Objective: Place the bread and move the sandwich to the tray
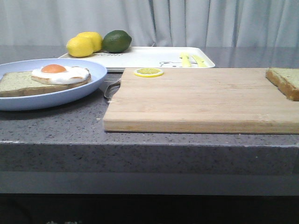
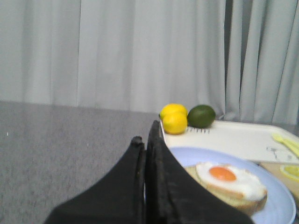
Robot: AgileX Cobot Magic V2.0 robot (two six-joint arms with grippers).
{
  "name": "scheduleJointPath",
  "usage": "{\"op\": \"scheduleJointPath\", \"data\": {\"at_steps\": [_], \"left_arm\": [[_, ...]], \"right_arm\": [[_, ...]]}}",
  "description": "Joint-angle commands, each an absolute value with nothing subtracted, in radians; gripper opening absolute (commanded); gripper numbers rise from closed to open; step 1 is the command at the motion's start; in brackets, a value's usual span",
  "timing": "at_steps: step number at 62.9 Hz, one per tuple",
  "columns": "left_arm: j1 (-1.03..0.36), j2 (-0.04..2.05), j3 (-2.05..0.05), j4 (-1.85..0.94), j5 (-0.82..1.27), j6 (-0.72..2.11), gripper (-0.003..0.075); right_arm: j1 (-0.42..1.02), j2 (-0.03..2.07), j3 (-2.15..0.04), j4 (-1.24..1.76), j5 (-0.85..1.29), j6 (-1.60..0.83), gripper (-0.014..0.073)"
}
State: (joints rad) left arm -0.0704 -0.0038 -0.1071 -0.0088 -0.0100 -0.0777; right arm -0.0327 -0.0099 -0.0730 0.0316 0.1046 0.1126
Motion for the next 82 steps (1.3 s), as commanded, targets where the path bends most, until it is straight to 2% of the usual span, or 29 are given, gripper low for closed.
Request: {"op": "scheduleJointPath", "data": {"at_steps": [1, 16, 35, 56, 82], "left_arm": [[-0.076, -0.011, -0.218, -0.011, -0.069, -0.089, -0.002], [-0.076, 0.096, -0.468, -0.011, 0.109, -0.089, -0.002], [-0.076, 0.333, -0.733, -0.011, 0.337, -0.089, -0.002], [-0.076, 0.536, -0.753, -0.011, 0.511, -0.089, -0.002], [-0.076, 0.642, -0.753, -0.011, 0.527, -0.089, -0.002]], "right_arm": [[-0.039, -0.027, -0.18, 0.02, 0.062, 0.104, -0.0069], [-0.039, 0.04, -0.429, -0.024, 0.193, 0.104, -0.0069], [-0.039, 0.277, -0.699, -0.042, 0.478, 0.104, -0.0069], [-0.039, 0.48, -0.733, -0.041, 0.705, 0.104, -0.0069], [-0.039, 0.565, -0.729, -0.041, 0.815, 0.104, -0.0067]]}}
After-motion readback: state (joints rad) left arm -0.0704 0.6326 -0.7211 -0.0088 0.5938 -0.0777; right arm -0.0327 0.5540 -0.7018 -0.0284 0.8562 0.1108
